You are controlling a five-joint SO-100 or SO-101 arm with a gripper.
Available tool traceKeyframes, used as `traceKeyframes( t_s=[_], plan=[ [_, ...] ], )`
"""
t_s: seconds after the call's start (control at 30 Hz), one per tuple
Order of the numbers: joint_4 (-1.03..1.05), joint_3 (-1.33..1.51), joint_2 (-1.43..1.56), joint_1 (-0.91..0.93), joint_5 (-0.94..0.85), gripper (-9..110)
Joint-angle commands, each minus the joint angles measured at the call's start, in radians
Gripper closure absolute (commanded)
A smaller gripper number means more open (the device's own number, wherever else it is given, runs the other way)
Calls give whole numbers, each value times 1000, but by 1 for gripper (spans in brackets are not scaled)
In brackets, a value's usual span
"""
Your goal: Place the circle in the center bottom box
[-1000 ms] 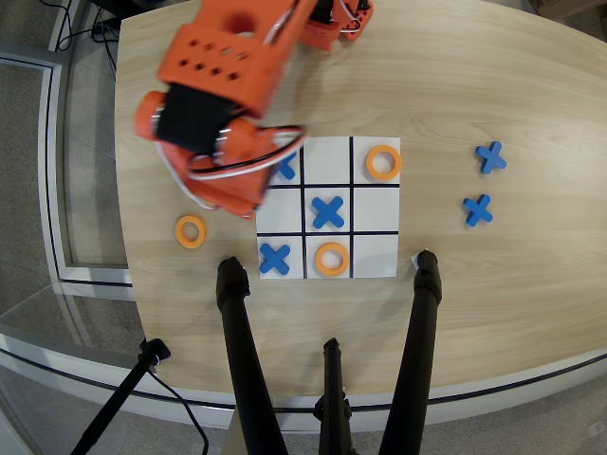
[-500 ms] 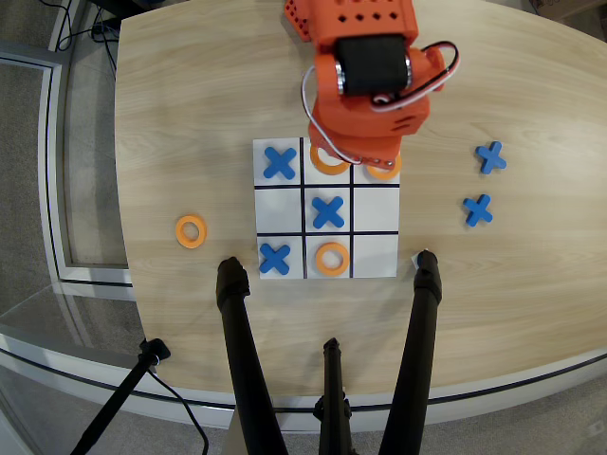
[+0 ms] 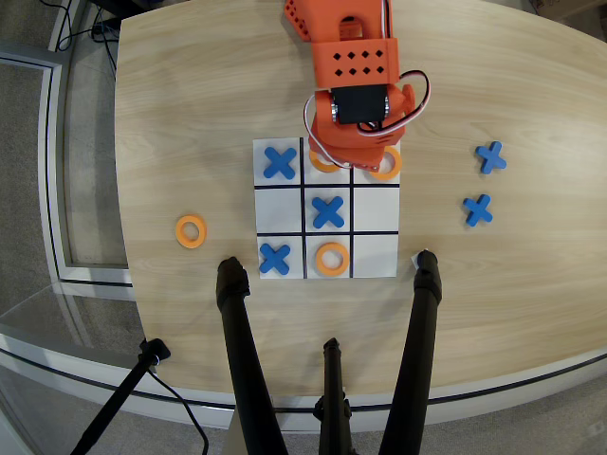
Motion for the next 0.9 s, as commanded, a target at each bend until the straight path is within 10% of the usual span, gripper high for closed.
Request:
traceKeyframes(
  t_s=[0.0, 0.87],
  plan=[
    [-38, 8, -14, -5, 6, 102],
    [-164, 67, -97, 6, -17, 101]
  ],
)
